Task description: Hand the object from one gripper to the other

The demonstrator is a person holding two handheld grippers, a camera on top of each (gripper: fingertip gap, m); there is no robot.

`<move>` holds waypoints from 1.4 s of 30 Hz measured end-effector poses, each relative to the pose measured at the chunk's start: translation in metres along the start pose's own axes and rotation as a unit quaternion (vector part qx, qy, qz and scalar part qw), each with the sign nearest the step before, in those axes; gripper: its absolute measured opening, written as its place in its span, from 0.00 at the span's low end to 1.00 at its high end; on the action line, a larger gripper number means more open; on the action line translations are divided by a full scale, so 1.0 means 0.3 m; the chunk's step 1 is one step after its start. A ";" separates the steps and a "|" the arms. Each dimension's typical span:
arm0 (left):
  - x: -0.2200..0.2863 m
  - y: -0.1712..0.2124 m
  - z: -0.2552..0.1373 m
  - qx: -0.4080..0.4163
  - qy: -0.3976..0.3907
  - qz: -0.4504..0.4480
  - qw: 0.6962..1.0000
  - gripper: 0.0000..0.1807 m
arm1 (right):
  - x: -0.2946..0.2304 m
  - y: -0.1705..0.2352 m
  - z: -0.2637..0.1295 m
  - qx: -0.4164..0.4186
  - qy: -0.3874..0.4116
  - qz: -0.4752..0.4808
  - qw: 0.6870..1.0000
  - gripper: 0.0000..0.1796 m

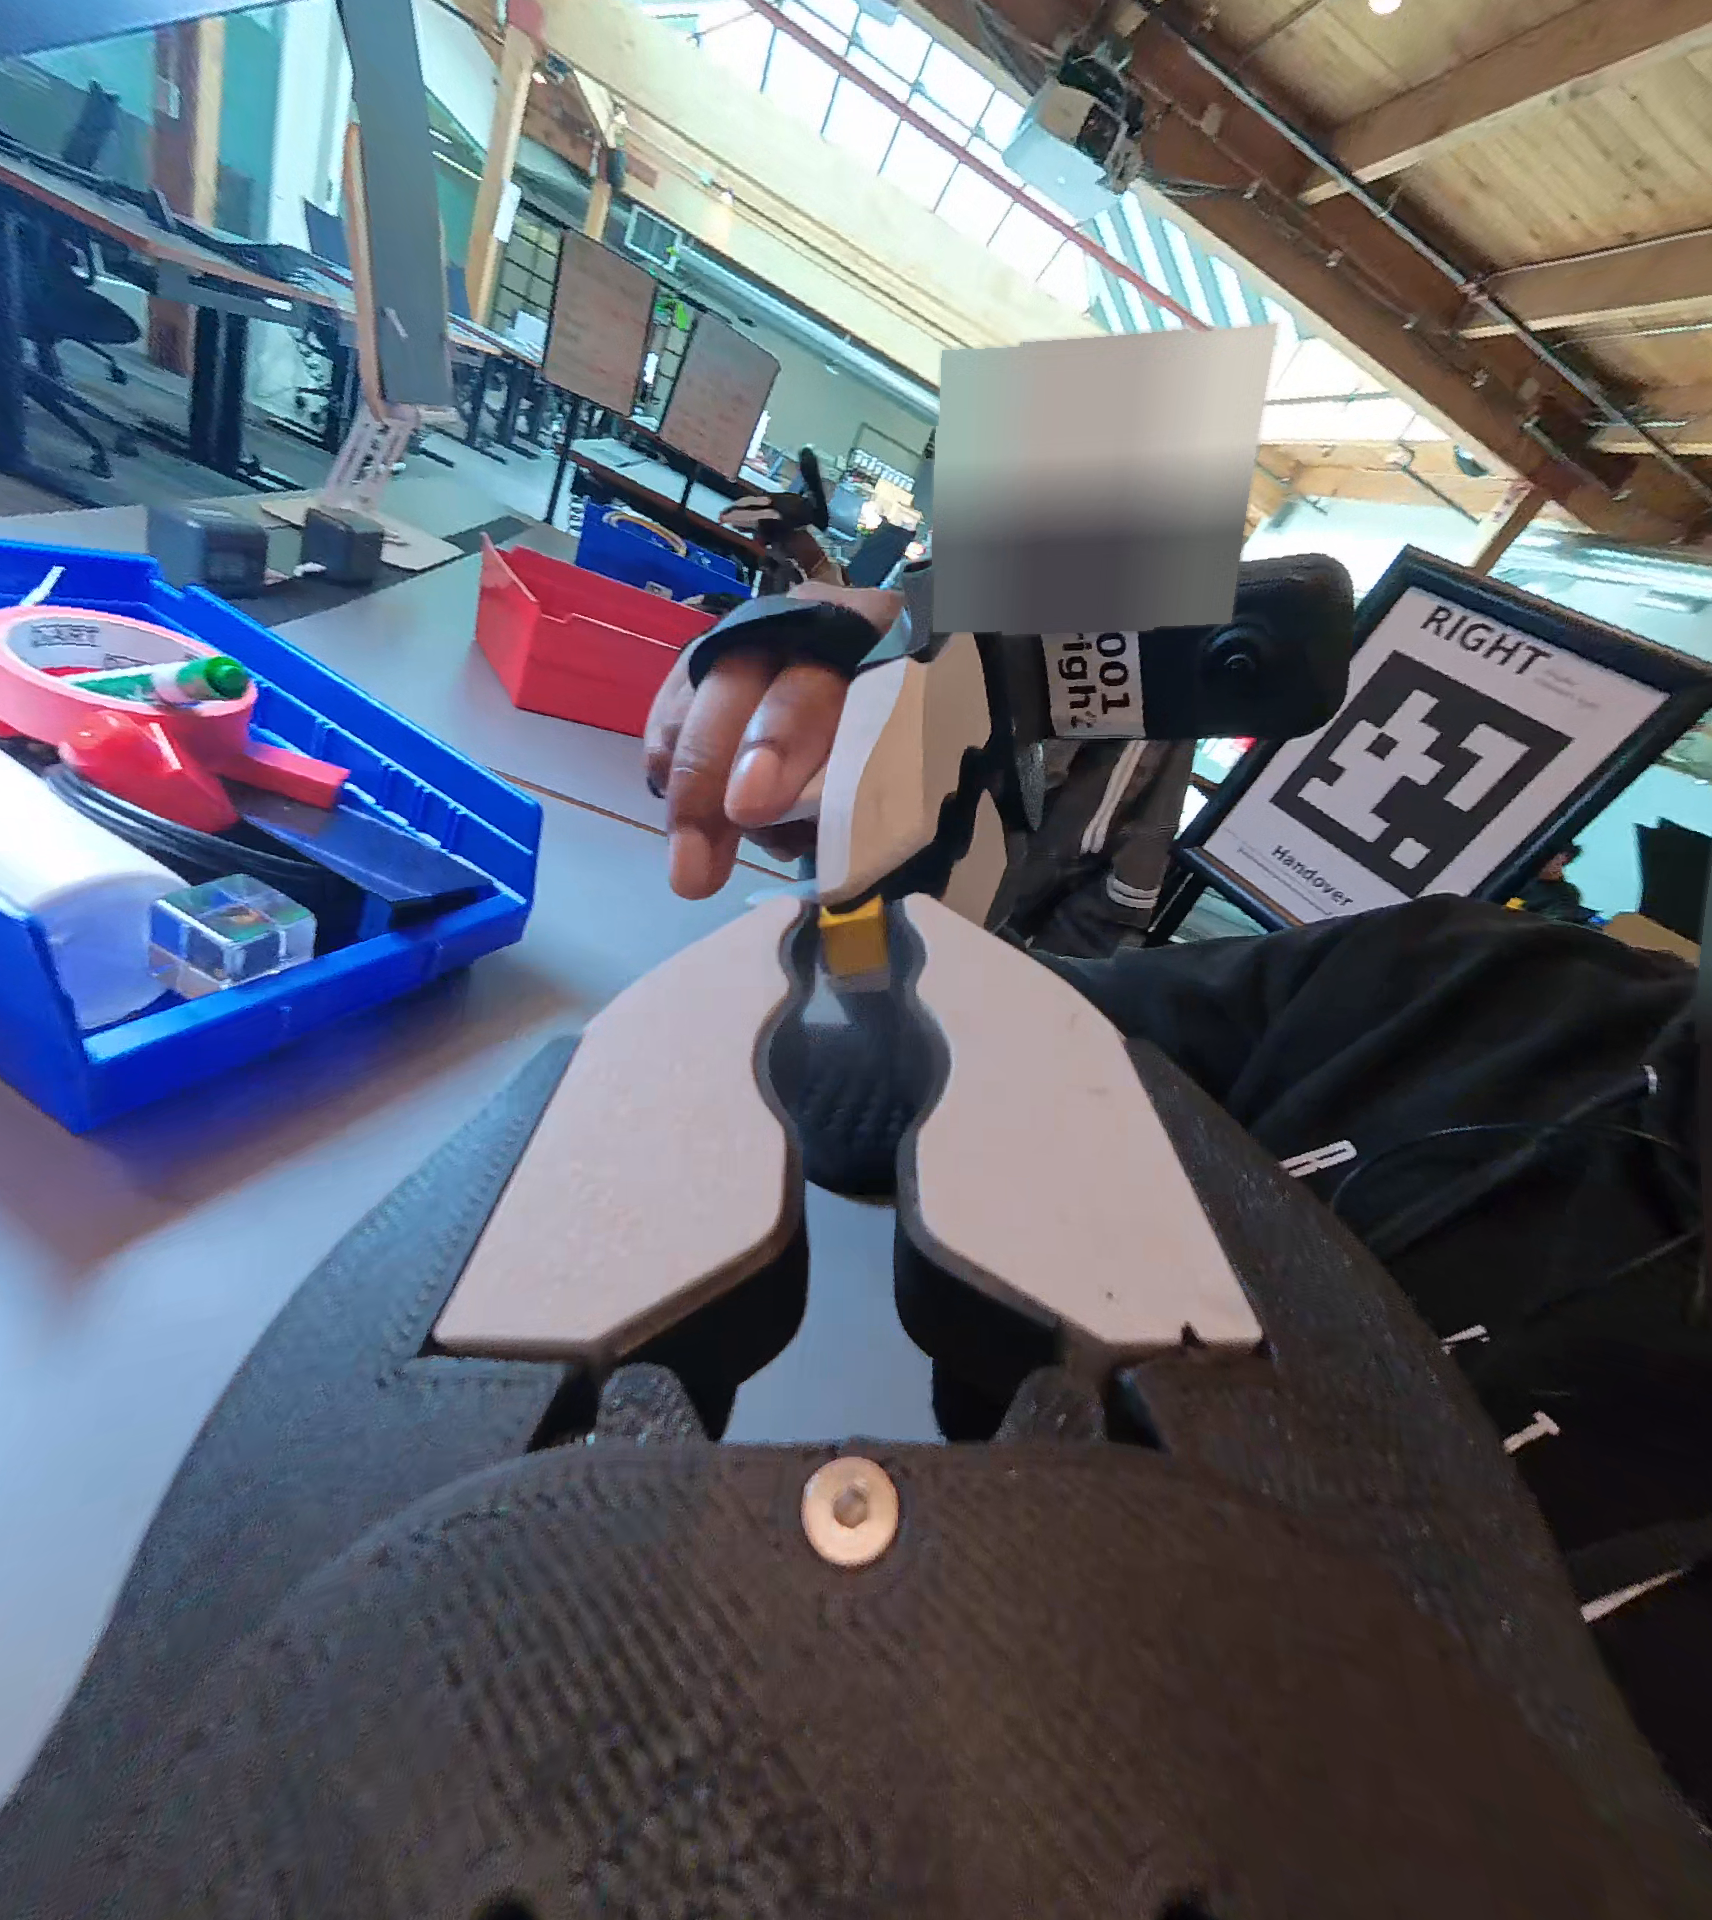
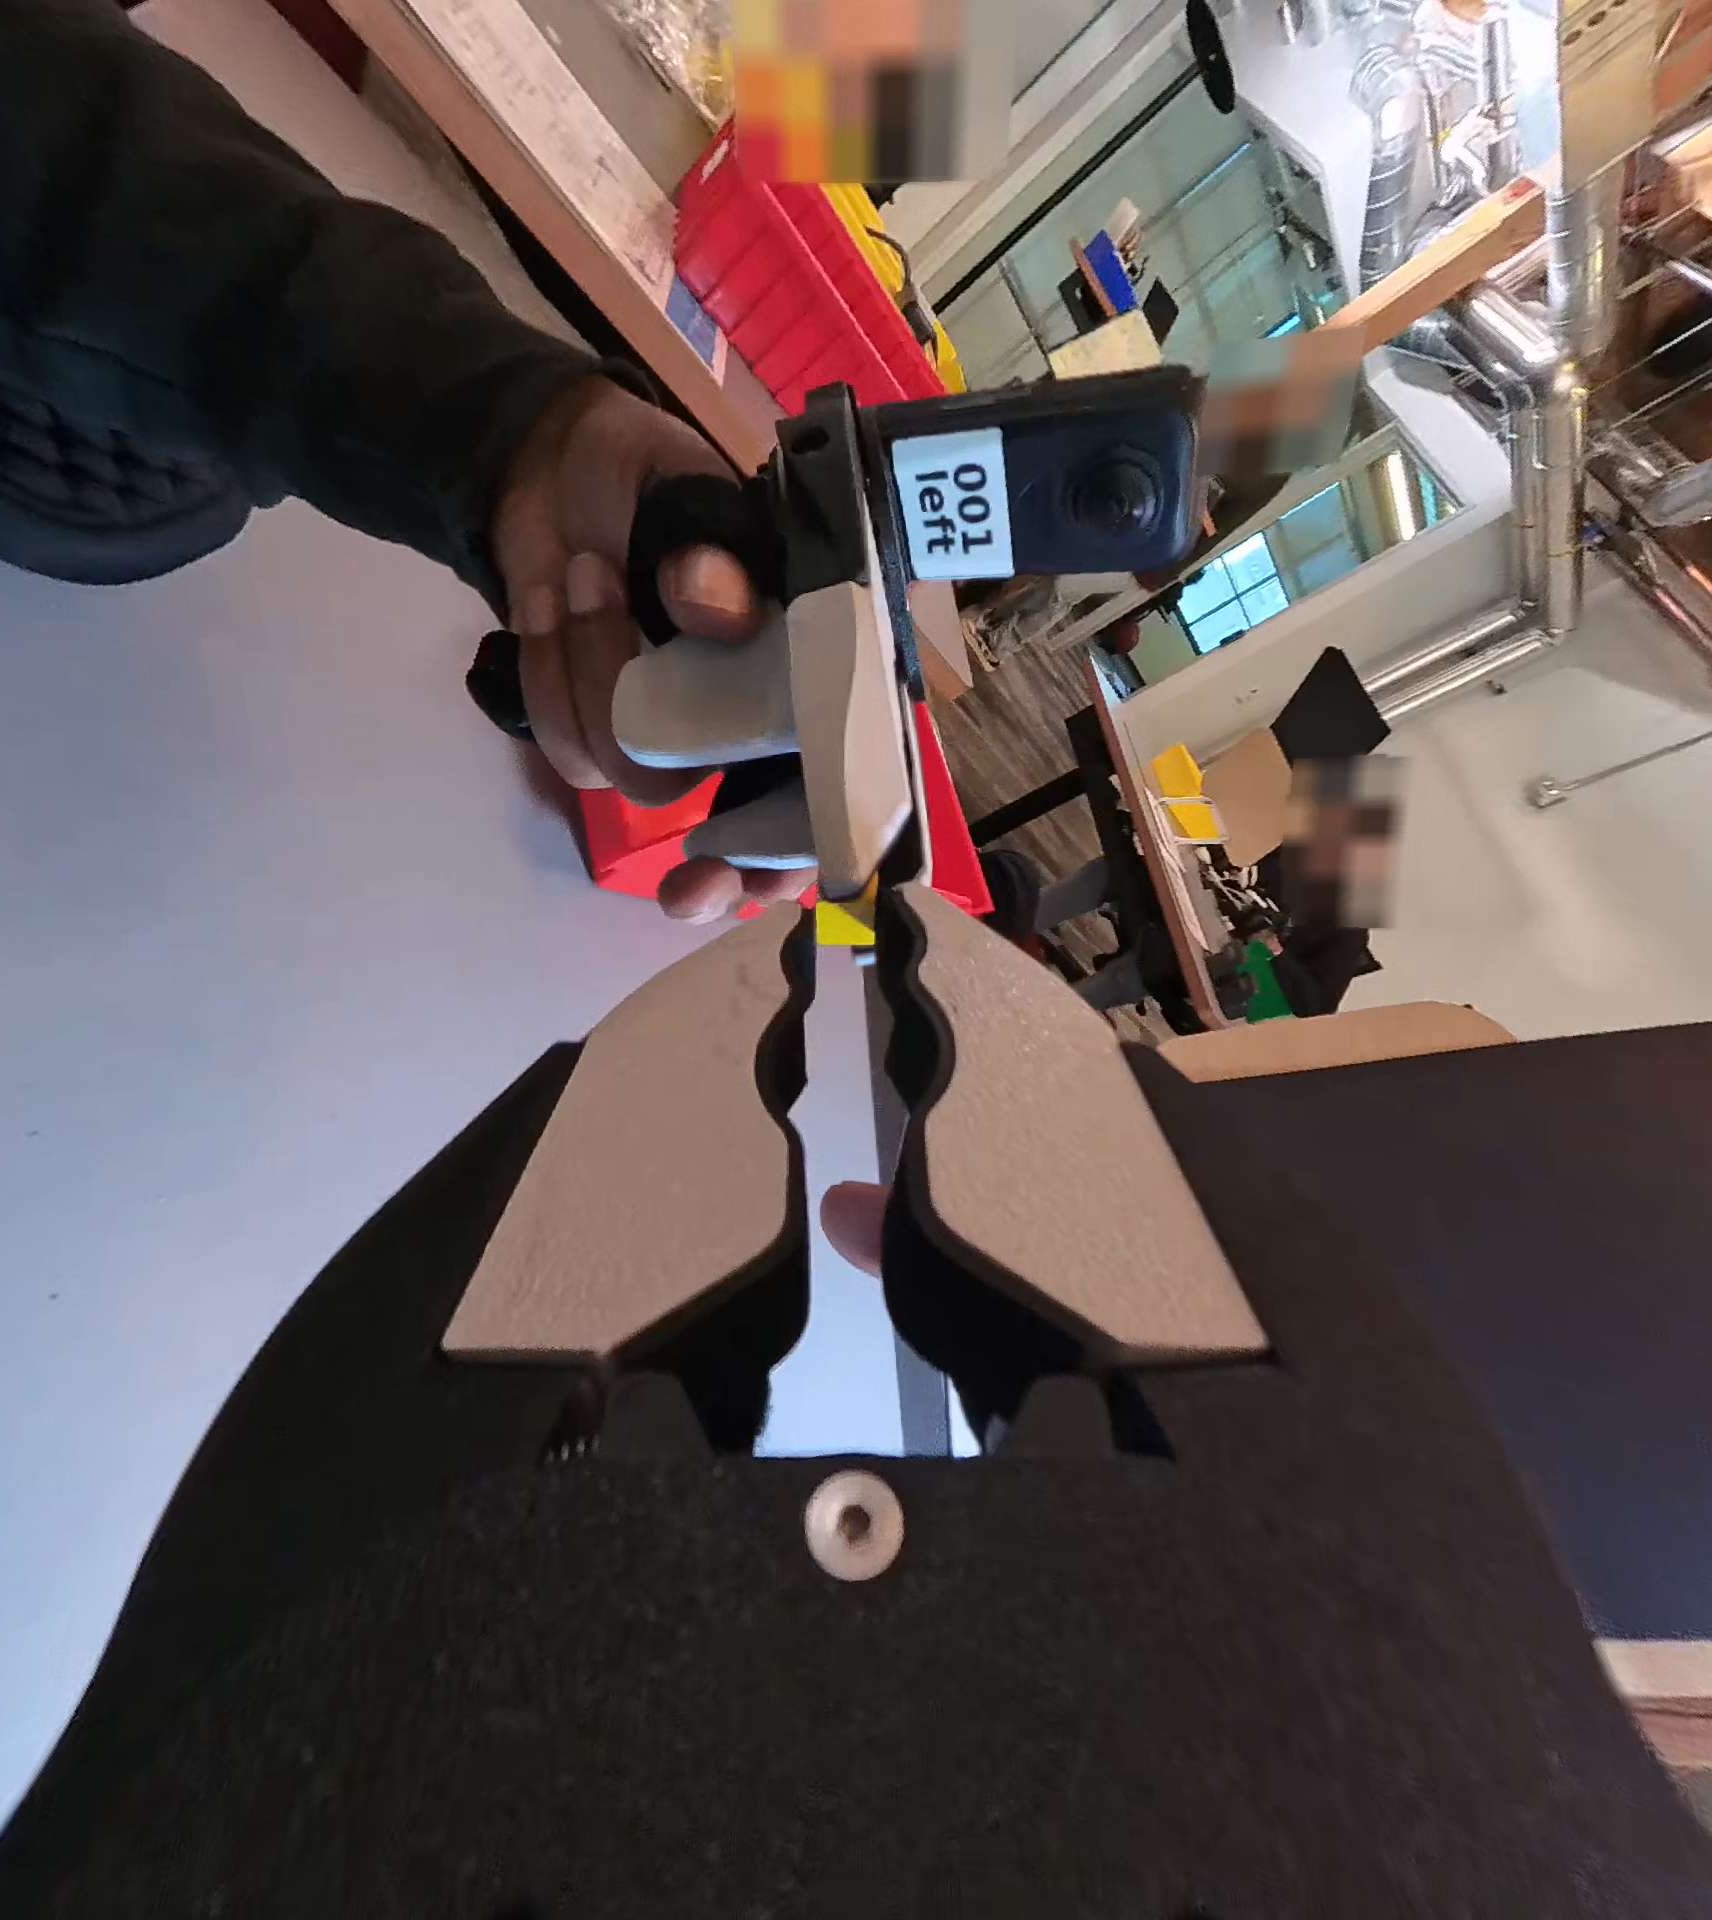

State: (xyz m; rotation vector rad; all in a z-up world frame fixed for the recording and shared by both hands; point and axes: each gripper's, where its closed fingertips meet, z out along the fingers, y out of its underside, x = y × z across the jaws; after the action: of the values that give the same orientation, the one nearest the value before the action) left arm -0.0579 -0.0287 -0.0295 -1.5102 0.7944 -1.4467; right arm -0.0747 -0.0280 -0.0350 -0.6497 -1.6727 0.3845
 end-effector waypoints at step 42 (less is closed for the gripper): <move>-0.065 -0.049 -0.032 0.006 -0.185 0.161 0.969 0.11 | 0.036 0.057 -0.007 -0.050 0.026 0.002 0.998 0.06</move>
State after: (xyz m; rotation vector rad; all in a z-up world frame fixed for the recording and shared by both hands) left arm -0.0716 -0.0065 -0.0252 -1.5014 0.7545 -0.8957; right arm -0.0703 -0.0082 -0.0359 -0.7317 -1.6490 0.2862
